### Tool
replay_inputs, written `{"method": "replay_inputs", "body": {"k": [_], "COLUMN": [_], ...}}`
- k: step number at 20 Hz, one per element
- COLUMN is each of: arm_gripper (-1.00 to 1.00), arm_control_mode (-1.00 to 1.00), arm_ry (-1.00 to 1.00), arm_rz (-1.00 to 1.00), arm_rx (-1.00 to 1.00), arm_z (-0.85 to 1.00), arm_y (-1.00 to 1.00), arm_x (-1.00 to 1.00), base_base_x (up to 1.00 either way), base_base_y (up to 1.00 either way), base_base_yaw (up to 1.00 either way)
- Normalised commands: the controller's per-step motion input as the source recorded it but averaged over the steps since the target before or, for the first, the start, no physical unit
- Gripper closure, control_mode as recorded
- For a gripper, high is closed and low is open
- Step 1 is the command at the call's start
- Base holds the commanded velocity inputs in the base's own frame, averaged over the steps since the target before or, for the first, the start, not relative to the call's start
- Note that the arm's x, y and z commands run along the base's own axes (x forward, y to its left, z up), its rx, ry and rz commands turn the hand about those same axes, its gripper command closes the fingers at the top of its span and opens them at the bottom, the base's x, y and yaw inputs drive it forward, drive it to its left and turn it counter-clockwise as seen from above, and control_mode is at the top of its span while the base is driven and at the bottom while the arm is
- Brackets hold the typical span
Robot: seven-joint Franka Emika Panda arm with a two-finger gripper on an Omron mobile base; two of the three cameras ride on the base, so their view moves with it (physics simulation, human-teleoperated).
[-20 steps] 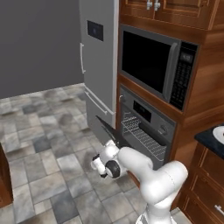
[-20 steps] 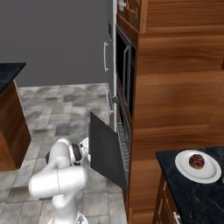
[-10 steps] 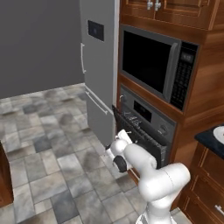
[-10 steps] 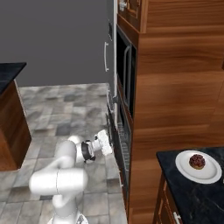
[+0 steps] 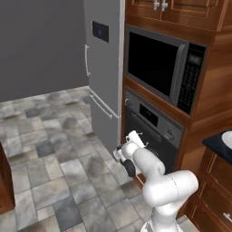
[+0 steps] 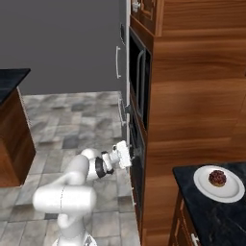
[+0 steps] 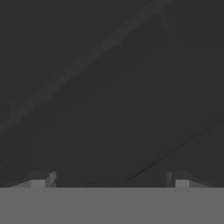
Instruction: Take the baked cake out of the oven and place it on the plate for cooling. Then close the oven door.
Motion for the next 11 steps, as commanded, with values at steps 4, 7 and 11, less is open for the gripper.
{"method": "replay_inputs", "body": {"k": [4, 7, 11], "arm_gripper": [-1.00, -1.00, -1.00], "arm_control_mode": [-1.00, -1.00, -1.00], "arm_ry": [0.18, 0.20, 0.21], "arm_rz": [0.00, 0.00, 0.00], "arm_rx": [0.00, 0.00, 0.02], "arm_z": [0.00, 0.00, 0.00], "arm_y": [-0.69, -0.57, -0.38], "arm_x": [0.26, 0.14, 0.01], "base_base_x": [0.00, 0.00, 0.00], "base_base_y": [0.00, 0.00, 0.00], "base_base_yaw": [0.00, 0.00, 0.00]}}
